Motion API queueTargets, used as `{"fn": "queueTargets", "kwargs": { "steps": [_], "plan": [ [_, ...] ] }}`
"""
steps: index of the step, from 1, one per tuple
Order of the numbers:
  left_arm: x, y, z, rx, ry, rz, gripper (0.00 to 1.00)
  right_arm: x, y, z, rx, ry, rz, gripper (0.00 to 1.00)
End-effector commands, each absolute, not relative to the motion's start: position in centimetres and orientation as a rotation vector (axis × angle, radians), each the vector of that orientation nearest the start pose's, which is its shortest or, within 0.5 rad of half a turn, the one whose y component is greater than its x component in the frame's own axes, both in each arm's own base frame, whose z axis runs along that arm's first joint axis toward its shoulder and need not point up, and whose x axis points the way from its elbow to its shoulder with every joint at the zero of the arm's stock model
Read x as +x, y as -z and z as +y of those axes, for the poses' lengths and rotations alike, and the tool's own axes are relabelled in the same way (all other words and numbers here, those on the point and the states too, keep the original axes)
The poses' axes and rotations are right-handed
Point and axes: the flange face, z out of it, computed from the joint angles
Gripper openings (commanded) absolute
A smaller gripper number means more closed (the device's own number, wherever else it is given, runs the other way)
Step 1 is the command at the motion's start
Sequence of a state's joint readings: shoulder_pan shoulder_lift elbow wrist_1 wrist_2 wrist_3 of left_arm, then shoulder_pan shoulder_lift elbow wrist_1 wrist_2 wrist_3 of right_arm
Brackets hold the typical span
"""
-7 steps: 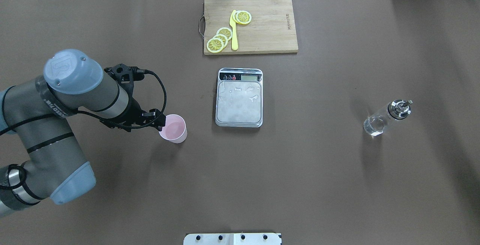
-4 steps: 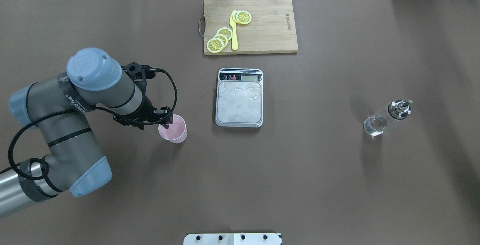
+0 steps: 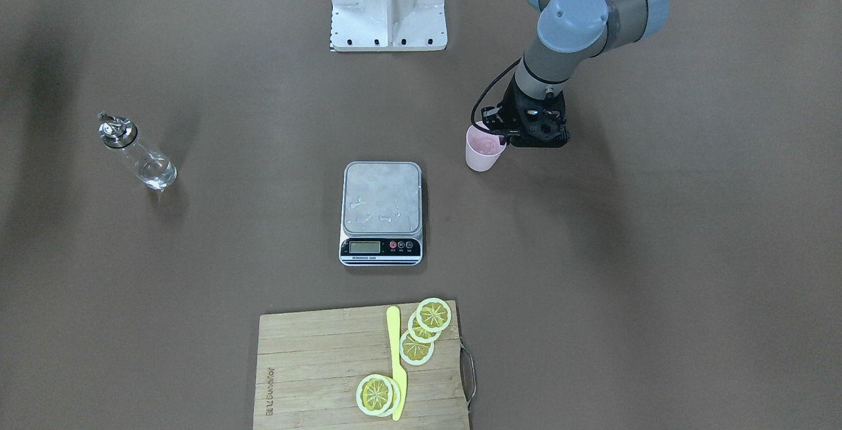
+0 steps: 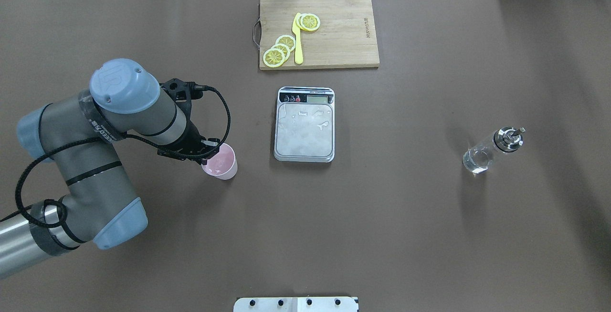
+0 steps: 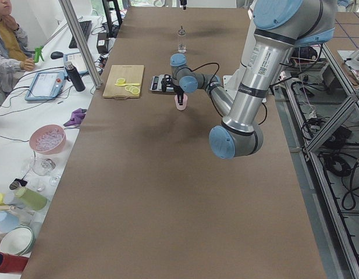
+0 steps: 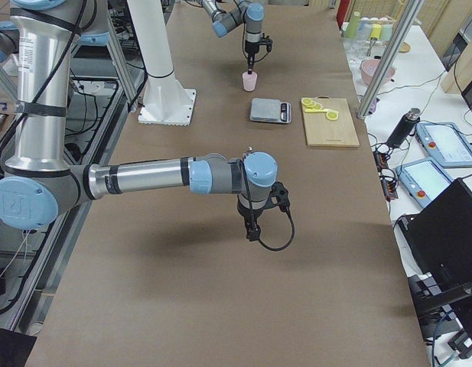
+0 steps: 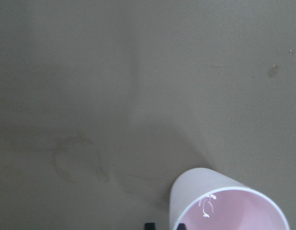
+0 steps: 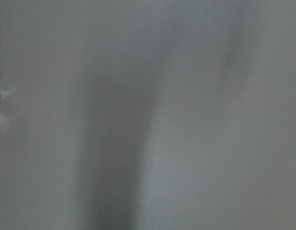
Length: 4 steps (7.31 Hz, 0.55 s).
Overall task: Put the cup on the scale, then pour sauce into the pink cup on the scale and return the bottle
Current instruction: 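Carry the pink cup with the left gripper onto the scale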
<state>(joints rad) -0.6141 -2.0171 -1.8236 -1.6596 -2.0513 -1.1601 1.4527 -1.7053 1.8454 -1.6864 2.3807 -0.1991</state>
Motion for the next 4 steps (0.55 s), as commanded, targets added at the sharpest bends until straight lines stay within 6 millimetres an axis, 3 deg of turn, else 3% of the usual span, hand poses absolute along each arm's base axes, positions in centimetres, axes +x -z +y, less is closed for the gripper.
{"fn": "queueTargets", "kwargs": {
  "steps": [1,4],
  "plan": [
    [46.3,-23.5,-43.0,-0.009,0.013,0.962,0.0,1.0,-59.5,-43.7,0.056,0.306,-0.812,1.0],
    [50.9,-14.1,-46.2,-0.024,0.055,0.963,0.0,0.7,-59.3,-43.6,0.057,0.307,-0.855,1.0]
  ]
}}
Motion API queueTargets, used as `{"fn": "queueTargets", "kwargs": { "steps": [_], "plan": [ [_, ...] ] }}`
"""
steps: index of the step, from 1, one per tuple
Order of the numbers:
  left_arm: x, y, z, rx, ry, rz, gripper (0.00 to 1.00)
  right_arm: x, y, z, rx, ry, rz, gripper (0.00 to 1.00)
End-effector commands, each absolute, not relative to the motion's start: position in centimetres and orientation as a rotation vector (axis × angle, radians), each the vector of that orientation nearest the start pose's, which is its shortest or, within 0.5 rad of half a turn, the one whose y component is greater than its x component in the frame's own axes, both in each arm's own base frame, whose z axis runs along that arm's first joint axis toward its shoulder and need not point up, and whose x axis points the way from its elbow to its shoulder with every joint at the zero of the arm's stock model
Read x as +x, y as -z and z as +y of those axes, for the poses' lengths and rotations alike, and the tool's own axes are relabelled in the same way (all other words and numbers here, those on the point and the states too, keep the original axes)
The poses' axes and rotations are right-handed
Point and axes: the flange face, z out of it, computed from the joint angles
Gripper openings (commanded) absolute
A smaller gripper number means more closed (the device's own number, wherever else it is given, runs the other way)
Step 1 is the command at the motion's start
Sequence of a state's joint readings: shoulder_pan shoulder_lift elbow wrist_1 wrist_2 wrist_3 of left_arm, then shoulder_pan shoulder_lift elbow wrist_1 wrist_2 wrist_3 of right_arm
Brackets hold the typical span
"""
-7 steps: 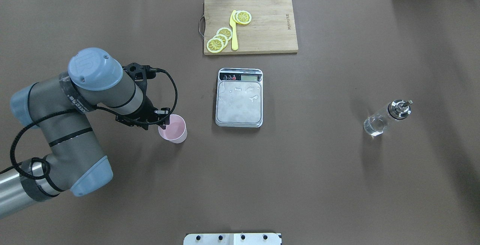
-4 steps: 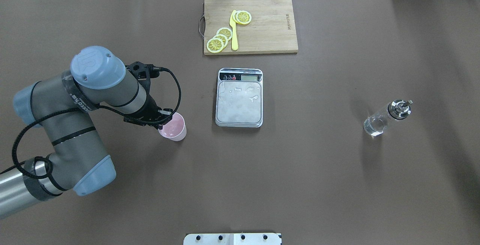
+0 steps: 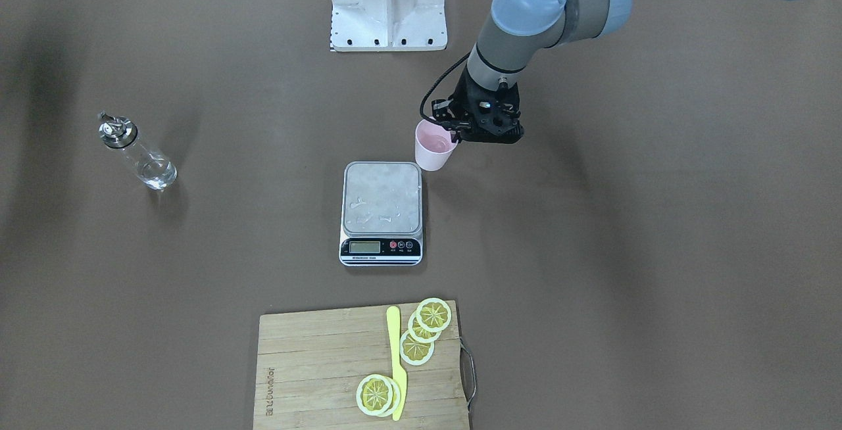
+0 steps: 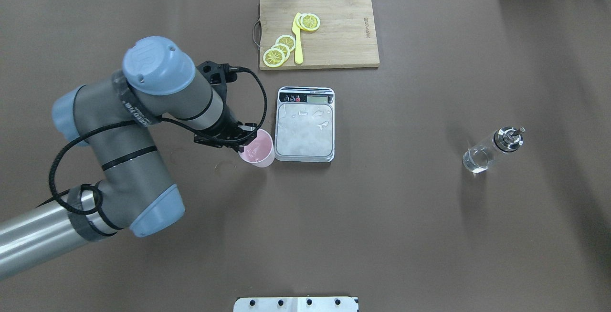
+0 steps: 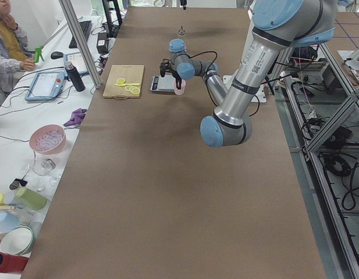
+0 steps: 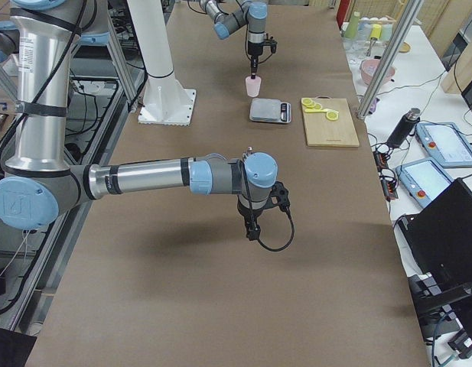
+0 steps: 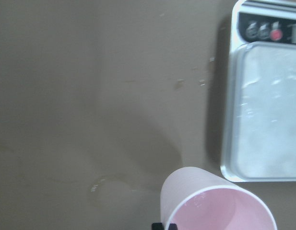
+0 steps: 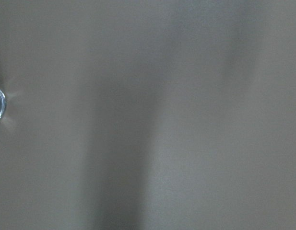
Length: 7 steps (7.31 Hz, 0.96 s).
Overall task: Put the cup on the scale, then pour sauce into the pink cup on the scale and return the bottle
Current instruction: 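Carry the pink cup with the left gripper onto the scale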
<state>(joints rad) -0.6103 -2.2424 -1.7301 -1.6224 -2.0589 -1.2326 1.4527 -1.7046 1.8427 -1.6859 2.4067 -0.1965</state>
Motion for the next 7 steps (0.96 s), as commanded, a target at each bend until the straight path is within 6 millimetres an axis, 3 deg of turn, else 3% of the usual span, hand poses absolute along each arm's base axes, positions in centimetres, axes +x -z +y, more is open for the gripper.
{"fn": "queueTargets", "kwargs": {
  "steps": [1,3,7],
  "plan": [
    [52.2,-12.4,-47.4,-0.019,0.064,0.95,0.0,0.7,-59.2,-43.6,0.057,0.307,-0.859,1.0],
    [54.0,-12.5,-49.3,0.015,0.094,0.907,0.0,0.2,-58.7,-43.7,0.061,0.314,-0.887,1.0],
    [54.6,-13.6,-51.5,0.042,0.123,0.891,0.0,0.0,-58.5,-43.5,0.081,0.328,-0.899,1.0]
  ]
}}
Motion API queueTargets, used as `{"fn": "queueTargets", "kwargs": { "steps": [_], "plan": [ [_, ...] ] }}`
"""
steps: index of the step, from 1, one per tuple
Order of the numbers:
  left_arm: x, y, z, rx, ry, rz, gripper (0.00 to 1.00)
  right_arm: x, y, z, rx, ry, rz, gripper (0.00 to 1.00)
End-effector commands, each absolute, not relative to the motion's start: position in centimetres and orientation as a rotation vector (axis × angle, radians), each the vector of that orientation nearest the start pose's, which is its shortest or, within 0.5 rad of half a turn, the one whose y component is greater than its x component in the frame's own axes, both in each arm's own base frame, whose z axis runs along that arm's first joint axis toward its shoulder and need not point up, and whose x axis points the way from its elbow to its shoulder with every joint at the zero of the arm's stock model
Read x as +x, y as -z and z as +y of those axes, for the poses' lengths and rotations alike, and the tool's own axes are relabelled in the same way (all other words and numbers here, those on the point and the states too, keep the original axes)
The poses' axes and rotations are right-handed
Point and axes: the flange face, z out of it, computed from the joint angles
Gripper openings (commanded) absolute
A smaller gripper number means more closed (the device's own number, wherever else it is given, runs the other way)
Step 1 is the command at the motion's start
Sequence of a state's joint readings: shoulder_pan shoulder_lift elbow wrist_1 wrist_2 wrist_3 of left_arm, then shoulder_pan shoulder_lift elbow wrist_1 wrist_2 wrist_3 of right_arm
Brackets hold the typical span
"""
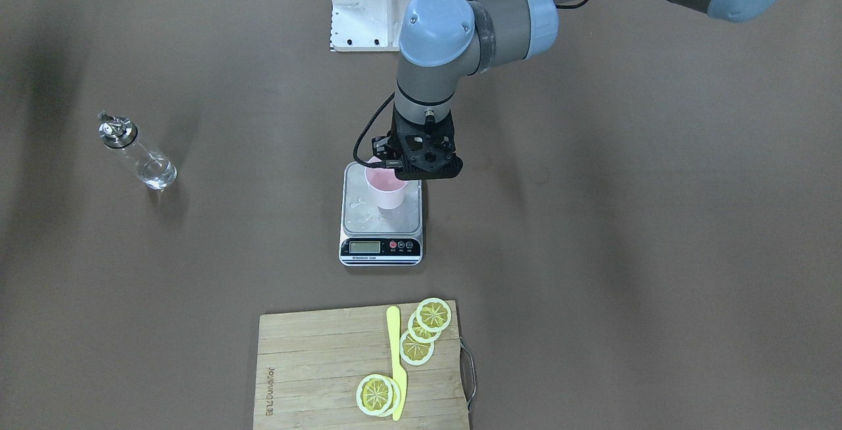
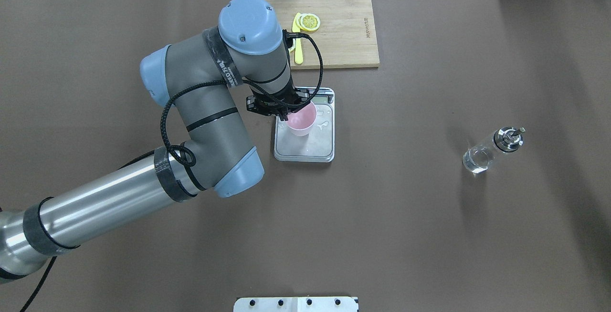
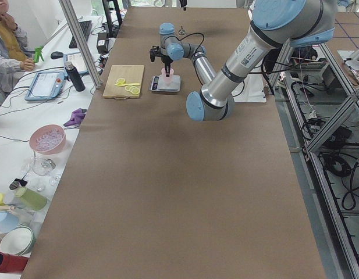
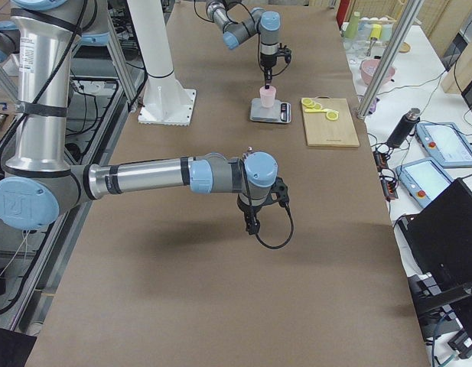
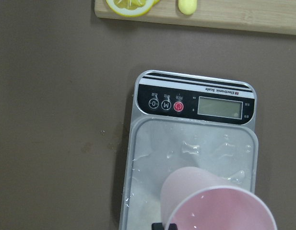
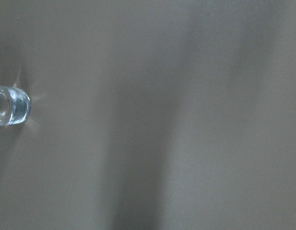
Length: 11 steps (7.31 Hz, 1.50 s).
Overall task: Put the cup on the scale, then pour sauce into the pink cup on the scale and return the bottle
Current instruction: 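Carry the pink cup with the left gripper onto the scale, then release the cup and withdraw the left gripper away from the scale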
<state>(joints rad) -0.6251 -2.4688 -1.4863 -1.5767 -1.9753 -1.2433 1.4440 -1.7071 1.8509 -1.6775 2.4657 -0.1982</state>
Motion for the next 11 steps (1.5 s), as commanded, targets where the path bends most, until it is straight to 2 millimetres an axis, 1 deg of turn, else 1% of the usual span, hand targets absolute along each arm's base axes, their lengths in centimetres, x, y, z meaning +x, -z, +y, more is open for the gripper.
{"fn": "queueTargets", "kwargs": {
  "steps": [1,2,3,4,5,6,7,8,9,10,11],
  "plan": [
    [55.0,-13.9,-51.7,0.04,0.125,0.894,0.98,0.1,-59.2,-42.7,0.094,0.334,-0.899,1.0],
    [55.0,-14.0,-51.7,0.042,0.127,0.891,0.98,0.1,-59.2,-42.5,0.107,0.338,-0.912,1.0],
    [54.5,-14.1,-52.0,0.044,0.132,0.886,0.98,-0.2,-59.3,-42.0,0.1,0.335,-0.97,1.0],
    [51.3,-14.7,-53.1,0.05,0.163,0.874,0.98,-0.3,-58.9,-41.9,0.115,0.349,-0.981,1.0],
    [48.3,-16.5,-51.7,0.056,0.167,0.885,0.98,-0.3,-59.2,-41.3,0.135,0.359,-0.982,1.0],
    [44.3,-18.5,-50.0,0.04,0.159,0.918,0.98,-0.3,-59.3,-41.0,0.144,0.364,-0.985,1.0],
    [39.8,-20.2,-48.5,0.062,0.116,0.943,0.98,-0.3,-59.3,-41.0,0.141,0.358,-0.988,1.0],
    [35.6,-22.5,-47.5,0.094,0.092,0.922,0.98,-0.7,-59.1,-40.7,0.164,0.382,-0.988,1.0],
    [32.9,-24.0,-47.4,0.107,0.084,0.89,0.98,-0.3,-60.6,-36.8,0.275,0.443,-1.013,1.0],
    [31.9,-24.4,-47.9,0.106,0.092,0.87,0.98,-0.8,-61.3,-35.6,0.441,0.551,-1.013,1.0],
    [31.6,-24.6,-48.4,0.109,0.087,0.859,0.98,-1.4,-62.2,-34.7,0.481,0.551,-1.072,1.0]
  ]
}}
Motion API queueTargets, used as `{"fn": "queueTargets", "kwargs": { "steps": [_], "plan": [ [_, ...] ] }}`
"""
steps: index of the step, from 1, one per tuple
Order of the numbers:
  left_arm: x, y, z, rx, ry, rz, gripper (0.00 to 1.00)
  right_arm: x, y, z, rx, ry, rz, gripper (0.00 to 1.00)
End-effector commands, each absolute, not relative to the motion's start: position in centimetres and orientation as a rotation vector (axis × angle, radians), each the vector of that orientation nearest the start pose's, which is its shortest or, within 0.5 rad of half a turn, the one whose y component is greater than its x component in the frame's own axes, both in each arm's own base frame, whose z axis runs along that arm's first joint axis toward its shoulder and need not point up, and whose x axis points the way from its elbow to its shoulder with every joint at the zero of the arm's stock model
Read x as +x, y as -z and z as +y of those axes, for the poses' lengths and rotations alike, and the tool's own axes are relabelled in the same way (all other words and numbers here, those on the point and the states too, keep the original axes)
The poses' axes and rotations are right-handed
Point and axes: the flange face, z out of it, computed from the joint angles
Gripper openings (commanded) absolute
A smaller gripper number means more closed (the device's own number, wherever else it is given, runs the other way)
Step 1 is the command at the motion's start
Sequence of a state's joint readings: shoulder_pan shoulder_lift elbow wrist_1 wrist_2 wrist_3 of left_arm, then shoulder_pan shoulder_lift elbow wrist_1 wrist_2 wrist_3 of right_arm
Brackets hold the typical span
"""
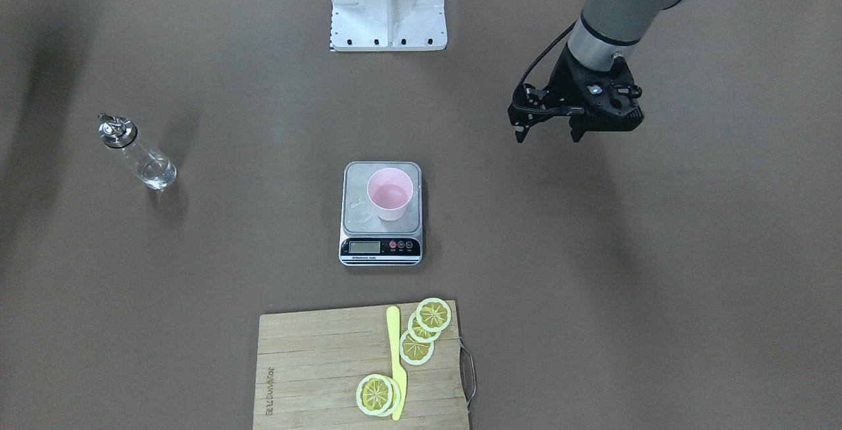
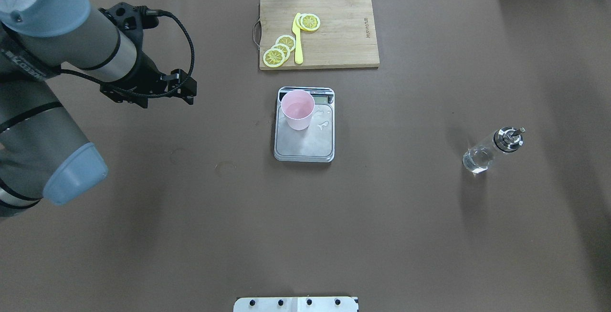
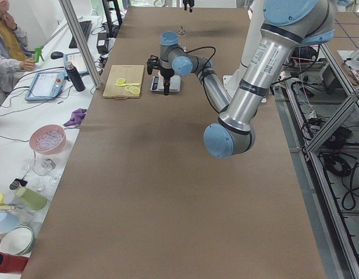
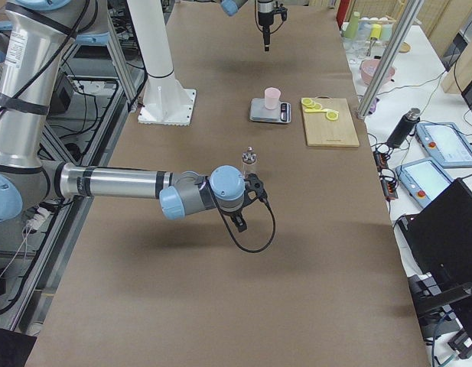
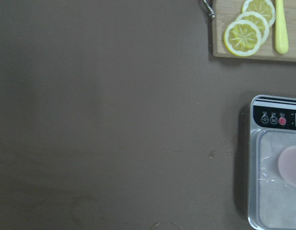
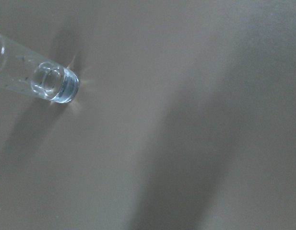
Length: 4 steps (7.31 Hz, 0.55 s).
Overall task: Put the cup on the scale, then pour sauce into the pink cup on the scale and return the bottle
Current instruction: 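Release the cup and withdraw the left gripper away from the scale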
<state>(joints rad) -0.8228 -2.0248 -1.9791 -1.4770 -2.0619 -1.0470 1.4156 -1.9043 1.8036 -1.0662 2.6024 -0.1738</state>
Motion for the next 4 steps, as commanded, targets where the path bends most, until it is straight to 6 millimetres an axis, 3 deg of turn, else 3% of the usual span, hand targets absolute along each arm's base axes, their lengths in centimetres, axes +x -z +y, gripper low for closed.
{"fn": "queueTargets", "kwargs": {
  "steps": [1,2,3,4],
  "plan": [
    [31.0,-24.9,-48.9,0.113,0.087,0.854,0.98,-3.3,-61.1,-34.6,0.529,0.611,-1.101,1.0],
    [30.8,-25.0,-49.1,0.114,0.093,0.851,0.98,-4.1,-60.5,-34.5,0.577,0.646,-1.096,1.0],
    [30.7,-25.1,-49.2,0.106,0.098,0.843,0.98,-5.7,-59.0,-35.8,0.578,0.649,-1.121,1.0],
    [30.4,-25.3,-49.4,0.105,0.104,0.838,0.98,-9.6,-57.1,-37.5,0.583,0.725,-1.133,0.99]
  ]
}}
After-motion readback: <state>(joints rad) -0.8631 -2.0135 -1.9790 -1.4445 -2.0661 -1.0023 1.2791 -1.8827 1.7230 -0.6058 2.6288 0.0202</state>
